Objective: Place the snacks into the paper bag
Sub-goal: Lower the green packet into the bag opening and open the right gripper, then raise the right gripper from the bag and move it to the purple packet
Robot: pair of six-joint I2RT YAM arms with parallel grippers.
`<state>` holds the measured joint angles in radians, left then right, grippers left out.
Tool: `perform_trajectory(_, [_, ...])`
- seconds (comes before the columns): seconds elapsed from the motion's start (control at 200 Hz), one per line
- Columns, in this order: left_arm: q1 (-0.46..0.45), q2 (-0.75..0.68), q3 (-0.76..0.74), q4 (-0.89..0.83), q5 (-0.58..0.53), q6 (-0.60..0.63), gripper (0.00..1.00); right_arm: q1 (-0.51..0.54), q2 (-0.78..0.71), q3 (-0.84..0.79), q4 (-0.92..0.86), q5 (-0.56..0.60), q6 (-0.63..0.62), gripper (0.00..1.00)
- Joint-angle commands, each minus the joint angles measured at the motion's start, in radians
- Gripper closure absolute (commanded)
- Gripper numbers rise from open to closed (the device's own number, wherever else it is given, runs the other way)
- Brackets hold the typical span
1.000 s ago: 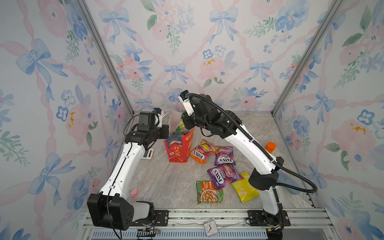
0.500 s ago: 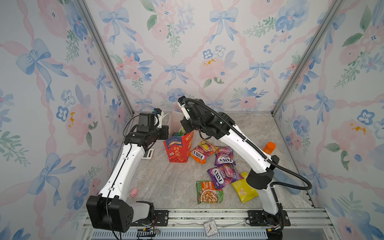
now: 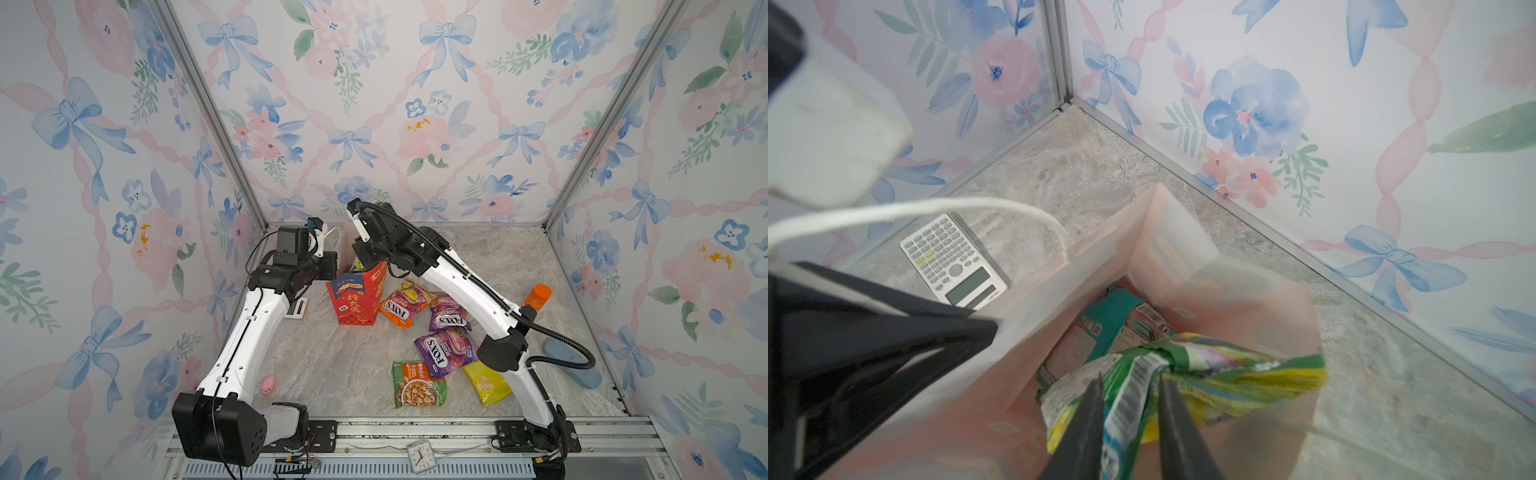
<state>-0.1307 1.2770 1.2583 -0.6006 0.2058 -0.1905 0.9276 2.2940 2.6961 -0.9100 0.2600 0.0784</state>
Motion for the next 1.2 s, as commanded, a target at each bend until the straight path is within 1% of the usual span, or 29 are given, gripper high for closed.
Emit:
perform_trajectory(0.0, [-0.002, -0.015, -0.019, -0.028, 0.006, 0.007, 1.00, -0.031, 0.027, 0.070, 0.079, -0.072, 0.012, 0.41])
perform_trajectory(0.04, [-0.002, -0.014, -0.020, -0.028, 0.007, 0.005, 1.00, -0.034, 0.017, 0.068, 0.105, -0.080, 0.007, 0.35])
perform_trajectory(0.11, [-0.003, -0.015, -0.021, -0.028, 0.007, 0.005, 1.00, -0.035, -0.013, 0.044, 0.155, -0.084, -0.007, 0.27])
perform_trajectory(0.22, [-0.003, -0.016, -0.022, -0.028, 0.004, 0.002, 1.00, -0.035, -0.072, -0.019, 0.221, -0.104, -0.028, 0.18])
perform_trajectory(0.285, [-0.003, -0.015, -0.022, -0.027, 0.003, 0.002, 1.00, -0.035, -0.109, -0.052, 0.244, -0.119, -0.035, 0.11])
perform_trajectory(0.475, [-0.003, -0.011, -0.029, -0.021, 0.001, -0.001, 1.00, -0.035, -0.221, -0.176, 0.280, -0.147, -0.030, 0.00])
perform_trajectory(0.56, [-0.003, -0.012, -0.029, -0.019, -0.002, -0.001, 1.00, -0.036, -0.282, -0.263, 0.301, -0.147, -0.021, 0.03])
perform_trajectory(0.71, [-0.003, -0.014, -0.026, -0.018, -0.003, -0.004, 1.00, -0.040, -0.410, -0.476, 0.360, -0.129, 0.003, 0.03])
perform_trajectory(0.875, [-0.002, -0.025, -0.026, -0.018, -0.008, -0.004, 1.00, -0.049, -0.599, -0.792, 0.390, -0.065, 0.058, 0.03])
perform_trajectory(0.985, [-0.001, -0.030, -0.025, -0.018, -0.016, -0.003, 1.00, -0.071, -0.741, -1.037, 0.422, -0.037, 0.143, 0.04])
perform_trajectory(1.075, [-0.002, -0.030, -0.025, -0.018, -0.017, -0.001, 1.00, -0.107, -0.838, -1.213, 0.417, -0.021, 0.241, 0.03])
perform_trajectory(1.19, [-0.003, -0.029, -0.026, -0.014, -0.017, -0.003, 1.00, -0.170, -0.929, -1.393, 0.397, -0.048, 0.363, 0.03])
